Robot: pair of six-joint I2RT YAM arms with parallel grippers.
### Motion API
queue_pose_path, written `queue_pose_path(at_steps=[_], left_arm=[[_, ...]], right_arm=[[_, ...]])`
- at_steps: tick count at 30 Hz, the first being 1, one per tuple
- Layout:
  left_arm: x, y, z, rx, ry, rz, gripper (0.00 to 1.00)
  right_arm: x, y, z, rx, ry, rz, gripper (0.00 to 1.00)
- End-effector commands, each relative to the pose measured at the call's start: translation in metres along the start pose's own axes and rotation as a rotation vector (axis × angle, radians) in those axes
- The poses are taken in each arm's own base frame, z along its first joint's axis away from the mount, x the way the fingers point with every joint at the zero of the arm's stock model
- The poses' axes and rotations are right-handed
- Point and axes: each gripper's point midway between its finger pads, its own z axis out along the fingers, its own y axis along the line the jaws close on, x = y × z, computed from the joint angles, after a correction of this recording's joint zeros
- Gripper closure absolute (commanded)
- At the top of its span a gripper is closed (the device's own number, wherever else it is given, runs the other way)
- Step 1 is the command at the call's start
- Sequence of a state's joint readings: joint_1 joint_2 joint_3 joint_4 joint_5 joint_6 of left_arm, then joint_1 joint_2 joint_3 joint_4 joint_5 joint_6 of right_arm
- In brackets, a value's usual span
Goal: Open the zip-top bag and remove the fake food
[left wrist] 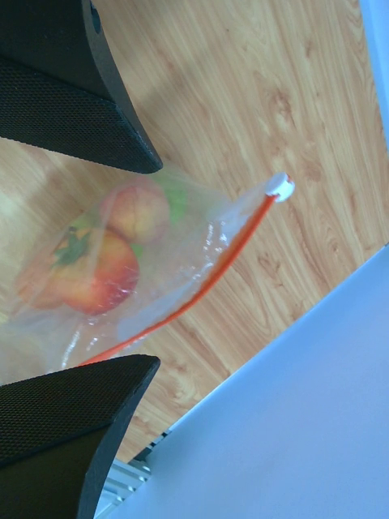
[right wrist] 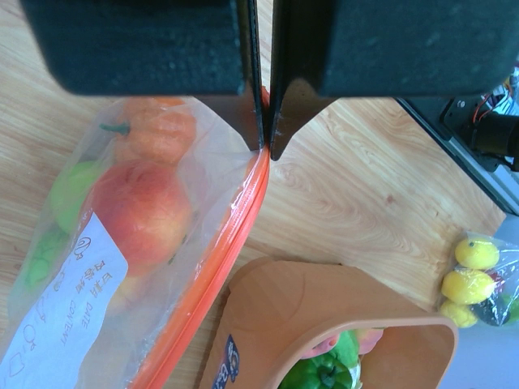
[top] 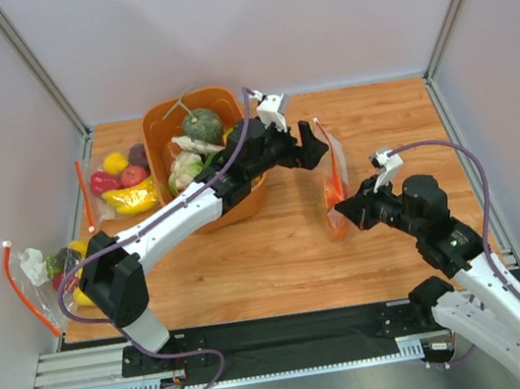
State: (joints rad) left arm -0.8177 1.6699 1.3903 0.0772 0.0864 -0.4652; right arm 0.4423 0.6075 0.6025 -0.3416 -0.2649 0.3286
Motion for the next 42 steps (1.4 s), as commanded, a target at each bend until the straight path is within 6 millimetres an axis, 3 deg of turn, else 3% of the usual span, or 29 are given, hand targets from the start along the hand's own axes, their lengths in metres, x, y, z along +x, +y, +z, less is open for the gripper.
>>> queue_pose_path(at_steps=[1, 9, 13, 16, 22, 29, 33, 34, 35, 37, 38, 40, 41, 42], left_arm=[[-0.027, -0.026, 0.008, 0.094, -0.077, -0.034, 0.01], [-0.024, -0.037, 0.022, 0.126, -0.057, -0.043, 0.01], [-0.013, -0.038, 0.032, 0.115, -0.012, -0.05, 0.08], [-0.005, -0.035, 0.038, 0.084, 0.032, -0.046, 0.29], [0.01, -0.023, 0.04, 0.006, 0.105, -0.014, 0.57], [0.022, -0.014, 0.04, -0.04, 0.157, 0.022, 0.6], [0.025, -0.019, 0.043, -0.014, 0.178, 0.019, 0.74], [0.026, -0.019, 0.043, -0.013, 0.182, 0.015, 0.92], [0.025, -0.019, 0.043, -0.014, 0.182, 0.012, 0.99], [0.022, -0.021, 0.04, -0.01, 0.171, 0.012, 1.0], [0.021, -0.021, 0.039, -0.016, 0.165, 0.011, 1.0], [0.02, -0.015, 0.035, -0.044, 0.141, 0.007, 1.0], [0.013, -0.017, 0.029, -0.045, 0.119, 0.004, 1.0], [0.015, -0.012, 0.027, -0.064, 0.113, -0.001, 1.0]], right_arm=[[0.002, 0.008, -0.003, -0.046, 0.011, -0.03, 1.0], [0.005, 0.01, 0.0, -0.069, 0.026, -0.031, 1.0], [0.004, 0.013, -0.001, -0.077, 0.024, -0.036, 1.0], [0.004, 0.012, -0.001, -0.073, 0.026, -0.037, 1.0], [0.004, 0.012, 0.0, -0.072, 0.029, -0.038, 1.0], [0.004, 0.011, 0.002, -0.07, 0.035, -0.041, 1.0], [0.002, 0.012, 0.002, -0.065, 0.034, -0.044, 1.0], [0.0, 0.012, 0.001, -0.061, 0.032, -0.048, 1.0], [-0.003, 0.009, 0.001, -0.04, 0.027, -0.054, 0.99], [-0.009, 0.007, -0.003, -0.013, 0.02, -0.059, 0.93], [-0.015, 0.005, -0.005, 0.01, 0.003, -0.067, 0.8], [-0.021, 0.002, -0.01, 0.042, -0.002, -0.083, 0.64], [-0.034, 0.002, -0.014, 0.062, -0.033, -0.096, 0.52], [-0.04, 0.0, -0.015, 0.078, -0.046, -0.117, 0.47]])
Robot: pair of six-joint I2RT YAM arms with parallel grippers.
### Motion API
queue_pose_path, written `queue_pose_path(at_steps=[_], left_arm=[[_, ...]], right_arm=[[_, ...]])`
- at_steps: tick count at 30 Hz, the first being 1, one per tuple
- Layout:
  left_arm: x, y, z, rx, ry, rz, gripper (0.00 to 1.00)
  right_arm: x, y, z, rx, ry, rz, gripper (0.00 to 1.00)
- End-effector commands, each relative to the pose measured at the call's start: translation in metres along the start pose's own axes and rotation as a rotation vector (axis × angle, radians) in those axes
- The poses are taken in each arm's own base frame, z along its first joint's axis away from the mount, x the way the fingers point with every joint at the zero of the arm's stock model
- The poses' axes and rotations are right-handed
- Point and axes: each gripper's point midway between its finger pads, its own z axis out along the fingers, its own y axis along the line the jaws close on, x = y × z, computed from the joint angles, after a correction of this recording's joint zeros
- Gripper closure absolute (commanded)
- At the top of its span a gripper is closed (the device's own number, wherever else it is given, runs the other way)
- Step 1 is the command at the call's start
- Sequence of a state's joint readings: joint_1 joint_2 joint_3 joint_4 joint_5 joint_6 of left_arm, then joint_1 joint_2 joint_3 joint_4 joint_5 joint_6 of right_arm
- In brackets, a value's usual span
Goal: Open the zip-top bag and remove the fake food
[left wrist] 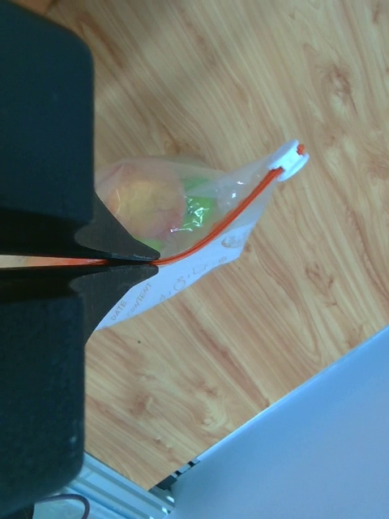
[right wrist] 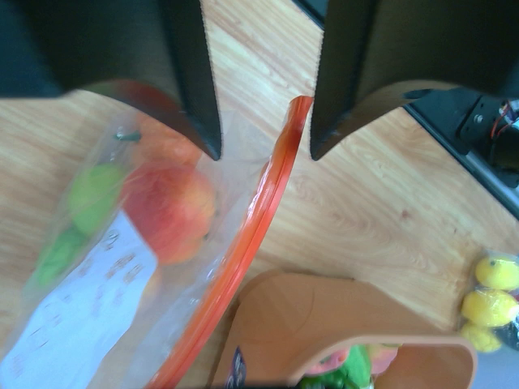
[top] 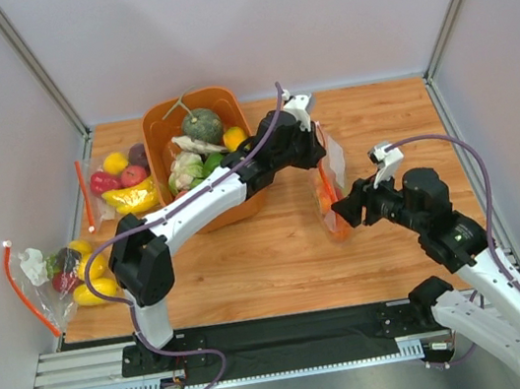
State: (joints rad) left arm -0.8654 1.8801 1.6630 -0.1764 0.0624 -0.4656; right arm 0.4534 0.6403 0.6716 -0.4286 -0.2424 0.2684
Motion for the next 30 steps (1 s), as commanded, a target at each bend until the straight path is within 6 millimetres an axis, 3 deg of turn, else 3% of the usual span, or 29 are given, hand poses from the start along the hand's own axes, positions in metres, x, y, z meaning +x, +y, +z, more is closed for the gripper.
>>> queue_pose_path(at_steps=[1, 5, 9, 11, 13, 15, 16, 17, 22, 30], left_arm=[[-0.025, -0.009, -0.026, -0.005, -0.09, -0.007, 1.0], [-0.026, -0.009, -0.037, -0.015, -0.093, -0.059, 1.0], [-0.028, -0.007, -0.046, -0.047, -0.109, -0.096, 1.0], [-0.034, -0.014, -0.053, -0.036, -0.138, -0.108, 1.0], [-0.038, -0.015, -0.06, -0.048, -0.158, -0.11, 1.0], [-0.039, -0.018, -0.063, -0.053, -0.17, -0.11, 1.0], [-0.042, -0.021, -0.066, -0.049, -0.18, -0.112, 1.0], [-0.04, -0.024, -0.067, -0.046, -0.18, -0.114, 1.0], [-0.041, -0.029, -0.072, -0.051, -0.197, -0.125, 1.0], [-0.038, -0.035, -0.082, -0.037, -0.231, -0.167, 1.0]], right_arm=[[-0.041, -0.001, -0.015, 0.066, -0.096, -0.074, 0.43], [-0.068, -0.004, -0.019, 0.119, -0.15, -0.112, 0.32], [-0.08, 0.0, -0.01, 0.125, -0.164, -0.134, 0.27], [-0.082, 0.002, -0.004, 0.15, -0.165, -0.158, 0.26], [-0.084, 0.018, 0.0, 0.132, -0.17, -0.197, 0.26], [-0.084, 0.014, 0.008, 0.197, -0.156, -0.231, 0.26], [-0.083, 0.024, 0.011, 0.186, -0.154, -0.25, 0.26], [-0.083, 0.02, 0.016, 0.226, -0.145, -0.268, 0.26], [-0.083, 0.039, 0.03, 0.248, -0.159, -0.307, 0.26], [-0.077, 0.012, 0.043, 0.462, -0.192, -0.318, 0.27]])
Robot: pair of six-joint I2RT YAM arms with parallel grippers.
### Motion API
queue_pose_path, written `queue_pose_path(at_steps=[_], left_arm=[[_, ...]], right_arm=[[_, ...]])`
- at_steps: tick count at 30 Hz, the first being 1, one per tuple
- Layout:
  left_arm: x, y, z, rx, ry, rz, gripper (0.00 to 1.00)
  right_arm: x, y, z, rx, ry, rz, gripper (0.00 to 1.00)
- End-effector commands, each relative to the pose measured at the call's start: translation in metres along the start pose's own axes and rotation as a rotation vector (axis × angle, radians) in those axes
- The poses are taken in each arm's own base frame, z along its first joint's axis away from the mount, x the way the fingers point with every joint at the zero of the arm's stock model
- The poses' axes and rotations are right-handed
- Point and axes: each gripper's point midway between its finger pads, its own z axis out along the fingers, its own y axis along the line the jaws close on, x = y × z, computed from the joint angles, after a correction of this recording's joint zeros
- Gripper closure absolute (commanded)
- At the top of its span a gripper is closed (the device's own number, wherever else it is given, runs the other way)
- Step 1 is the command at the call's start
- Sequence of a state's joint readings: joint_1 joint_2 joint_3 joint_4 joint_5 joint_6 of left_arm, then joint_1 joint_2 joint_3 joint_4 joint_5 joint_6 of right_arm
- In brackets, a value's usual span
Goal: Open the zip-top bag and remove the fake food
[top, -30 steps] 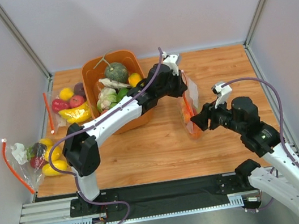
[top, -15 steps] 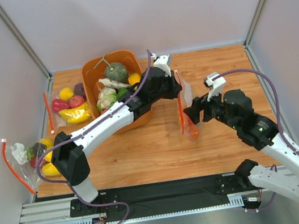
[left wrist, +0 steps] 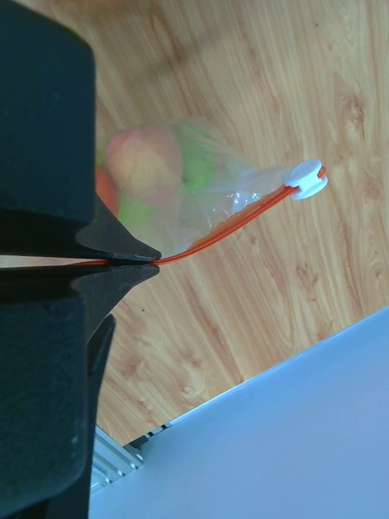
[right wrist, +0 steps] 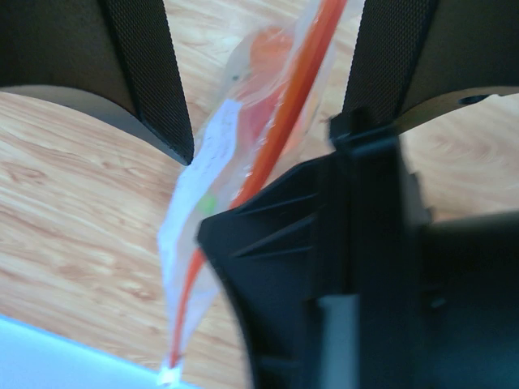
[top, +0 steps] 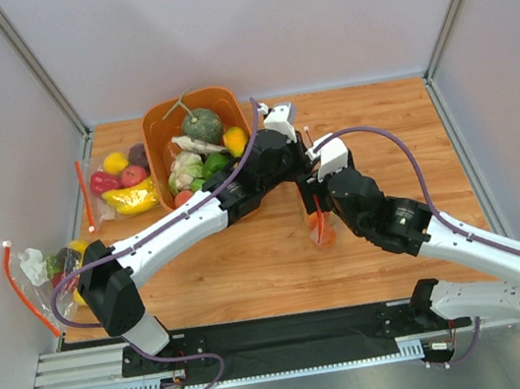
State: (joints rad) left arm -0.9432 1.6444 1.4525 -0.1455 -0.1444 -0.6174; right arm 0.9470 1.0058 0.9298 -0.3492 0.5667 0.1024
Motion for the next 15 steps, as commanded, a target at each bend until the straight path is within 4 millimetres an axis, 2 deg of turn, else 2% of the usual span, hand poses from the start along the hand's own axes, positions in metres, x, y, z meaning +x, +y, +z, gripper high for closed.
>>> queue_pose_path(at_steps=[1, 5, 9, 12, 15], left_arm=[[-0.037, -0.023, -0.023, 0.063, -0.118, -0.054, 1.0], [-0.034, -0.024, -0.028, 0.08, -0.129, -0.08, 1.0], [-0.036, -0.024, -0.033, 0.094, -0.146, -0.104, 1.0], [-0.035, -0.025, -0.033, 0.095, -0.142, -0.108, 1.0], [-0.031, -0.023, -0.035, 0.094, -0.135, -0.113, 1.0]], right_arm=[[-0.017, -0.023, 0.004, 0.156, -0.082, 0.026, 0.28], [-0.001, -0.032, 0.012, 0.237, -0.044, -0.014, 0.3], [0.009, -0.029, 0.019, 0.247, -0.017, -0.028, 0.33], [0.011, -0.027, 0.021, 0.242, -0.013, -0.025, 0.41], [0.016, -0.026, 0.023, 0.231, -0.006, -0.027, 0.57]])
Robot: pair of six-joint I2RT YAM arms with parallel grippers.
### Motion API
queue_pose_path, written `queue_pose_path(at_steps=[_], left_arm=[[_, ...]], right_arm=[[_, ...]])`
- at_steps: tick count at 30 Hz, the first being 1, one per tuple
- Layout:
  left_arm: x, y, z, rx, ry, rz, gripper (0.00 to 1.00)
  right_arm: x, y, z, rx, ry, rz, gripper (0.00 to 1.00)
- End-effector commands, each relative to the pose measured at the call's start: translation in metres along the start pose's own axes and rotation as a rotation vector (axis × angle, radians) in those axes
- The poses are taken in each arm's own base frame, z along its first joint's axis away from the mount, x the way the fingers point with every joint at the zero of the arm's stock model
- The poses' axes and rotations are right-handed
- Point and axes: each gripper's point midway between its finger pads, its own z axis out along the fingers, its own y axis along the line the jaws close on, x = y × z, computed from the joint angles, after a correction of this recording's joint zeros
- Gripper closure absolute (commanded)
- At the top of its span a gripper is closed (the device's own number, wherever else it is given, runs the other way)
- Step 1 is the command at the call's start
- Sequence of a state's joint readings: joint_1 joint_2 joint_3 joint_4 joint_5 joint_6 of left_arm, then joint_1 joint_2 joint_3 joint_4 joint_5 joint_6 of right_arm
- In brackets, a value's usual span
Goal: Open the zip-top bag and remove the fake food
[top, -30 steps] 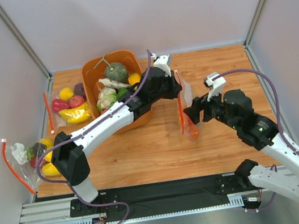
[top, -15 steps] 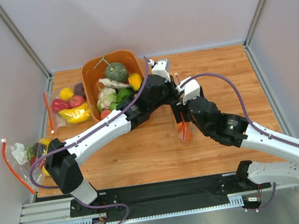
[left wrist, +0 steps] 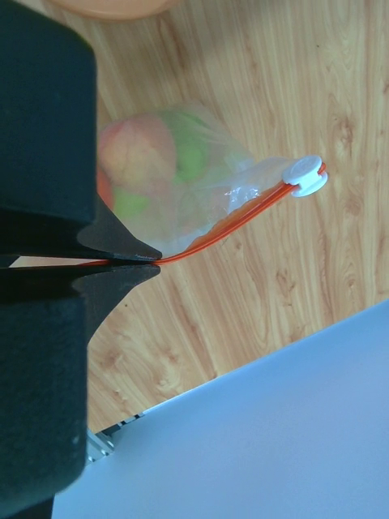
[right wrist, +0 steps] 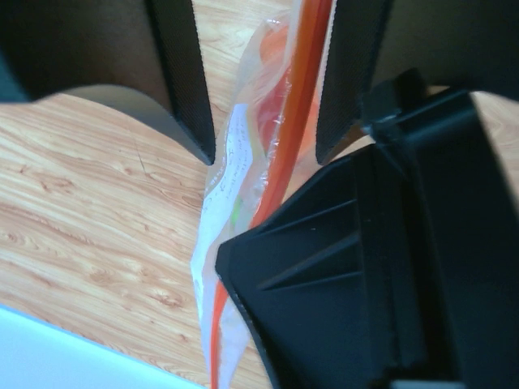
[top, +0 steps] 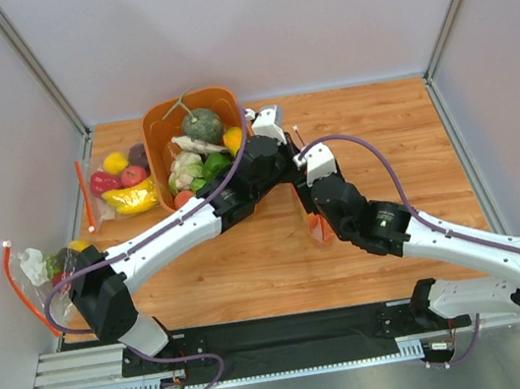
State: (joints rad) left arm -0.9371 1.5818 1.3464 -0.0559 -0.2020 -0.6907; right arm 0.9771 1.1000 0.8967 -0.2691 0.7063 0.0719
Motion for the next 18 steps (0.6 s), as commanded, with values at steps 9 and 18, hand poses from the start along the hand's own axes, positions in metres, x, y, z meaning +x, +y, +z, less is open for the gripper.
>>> queue_pose_path(at_steps=[9, 18], left_arm=[[-0.036, -0.047, -0.039, 0.213, -0.103, 0.078, 0.93], [-0.034, -0.039, -0.069, 0.25, -0.121, 0.215, 0.27]], right_arm=[[0.0, -0.038, 0.005, 0.039, -0.018, 0.133, 1.0], [-0.01, -0.047, 0.0, -0.132, -0.048, 0.171, 1.0]])
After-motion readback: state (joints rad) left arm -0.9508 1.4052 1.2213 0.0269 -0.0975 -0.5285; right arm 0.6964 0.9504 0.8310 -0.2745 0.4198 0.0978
